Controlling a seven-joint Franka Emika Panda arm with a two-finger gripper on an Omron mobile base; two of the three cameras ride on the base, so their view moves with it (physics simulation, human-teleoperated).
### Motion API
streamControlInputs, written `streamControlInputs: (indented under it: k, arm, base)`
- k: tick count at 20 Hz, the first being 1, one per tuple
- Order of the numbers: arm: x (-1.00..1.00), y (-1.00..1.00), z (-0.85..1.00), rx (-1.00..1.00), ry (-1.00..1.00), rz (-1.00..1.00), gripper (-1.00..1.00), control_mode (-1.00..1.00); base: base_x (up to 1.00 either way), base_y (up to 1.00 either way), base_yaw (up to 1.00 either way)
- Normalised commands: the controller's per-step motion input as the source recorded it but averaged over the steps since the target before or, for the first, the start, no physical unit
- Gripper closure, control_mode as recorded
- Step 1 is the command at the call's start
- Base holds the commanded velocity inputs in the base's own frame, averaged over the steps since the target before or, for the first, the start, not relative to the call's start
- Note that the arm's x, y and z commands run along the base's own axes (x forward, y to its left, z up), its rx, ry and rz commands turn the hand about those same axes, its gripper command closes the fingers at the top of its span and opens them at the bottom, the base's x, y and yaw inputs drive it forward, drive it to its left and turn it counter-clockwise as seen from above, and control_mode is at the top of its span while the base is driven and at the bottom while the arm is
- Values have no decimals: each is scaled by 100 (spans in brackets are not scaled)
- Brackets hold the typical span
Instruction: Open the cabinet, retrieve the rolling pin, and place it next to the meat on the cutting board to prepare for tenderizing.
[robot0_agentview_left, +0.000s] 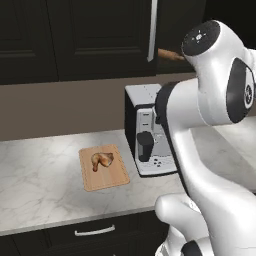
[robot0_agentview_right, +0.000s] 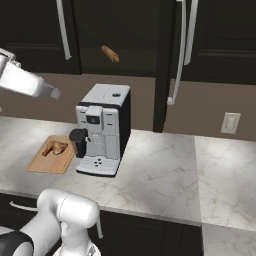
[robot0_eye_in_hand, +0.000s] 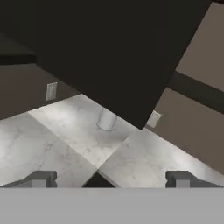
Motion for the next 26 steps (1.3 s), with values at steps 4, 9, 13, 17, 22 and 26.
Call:
streamControlInputs:
  k: [4,9,13,17,22,26]
  arm:
    - [-15,41,7,0,-54,29,-100,-100]
    - [0,38,16,0,-46,27,-100,-100]
    - [0,30,28,0,-43,26,-100,-100]
    - [6,23,33,0,-29,21,-100,-100]
    - [36,18,26,0,-10,15,-100,-100]
    - [36,30,23,-4,-5,16,-100,-100]
  base:
    - [0,0,0]
    - [0,0,0]
    - [0,0,0]
    - [0,0,0]
    - [0,0,0]
    - [0,0,0]
